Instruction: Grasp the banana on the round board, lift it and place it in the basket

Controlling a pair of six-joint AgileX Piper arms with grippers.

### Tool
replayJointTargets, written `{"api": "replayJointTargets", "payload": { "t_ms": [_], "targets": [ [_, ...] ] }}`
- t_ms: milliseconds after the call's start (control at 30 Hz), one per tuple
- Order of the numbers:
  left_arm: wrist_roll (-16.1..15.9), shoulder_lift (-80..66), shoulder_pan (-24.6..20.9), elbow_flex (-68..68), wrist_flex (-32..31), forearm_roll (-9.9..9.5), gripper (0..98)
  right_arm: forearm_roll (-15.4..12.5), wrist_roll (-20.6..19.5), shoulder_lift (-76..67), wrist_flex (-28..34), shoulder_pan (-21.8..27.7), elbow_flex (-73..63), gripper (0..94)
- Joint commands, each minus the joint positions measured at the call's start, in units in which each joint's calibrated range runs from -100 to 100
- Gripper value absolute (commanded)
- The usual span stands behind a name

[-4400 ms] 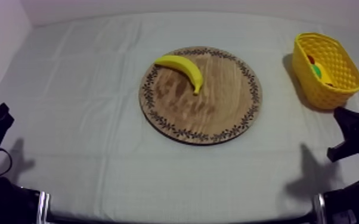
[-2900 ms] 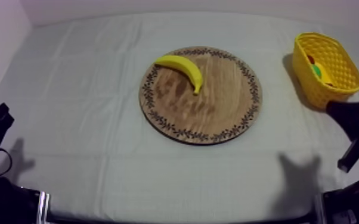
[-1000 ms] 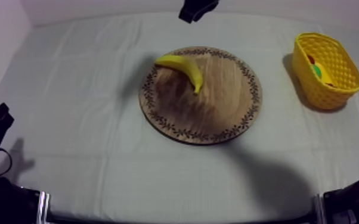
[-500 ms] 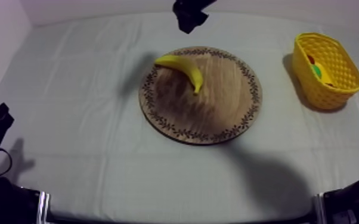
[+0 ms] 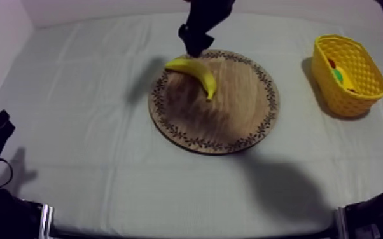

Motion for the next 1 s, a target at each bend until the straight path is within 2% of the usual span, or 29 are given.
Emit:
{"api": "replayJointTargets", "payload": {
  "t_ms": [0, 433, 967],
  "targets": [
    [-0.03, 0.0, 0.01, -0.01, -0.01, -0.01, 0.1, -0.32, 0.04, 1.94, -0.15, 0.13, 0.41, 74.8],
    [-0.02, 0.0, 0.01, -0.01, -0.01, -0.01, 0.1, 0.41, 0.14, 16.23, -3.31, 1.22, -2.63, 75.8],
    [-0.02, 0.0, 0.01, -0.01, -0.01, -0.01, 0.1, 1.55, 0.35, 34.06, -0.59, 1.32, -28.95, 76.0]
  ]
}}
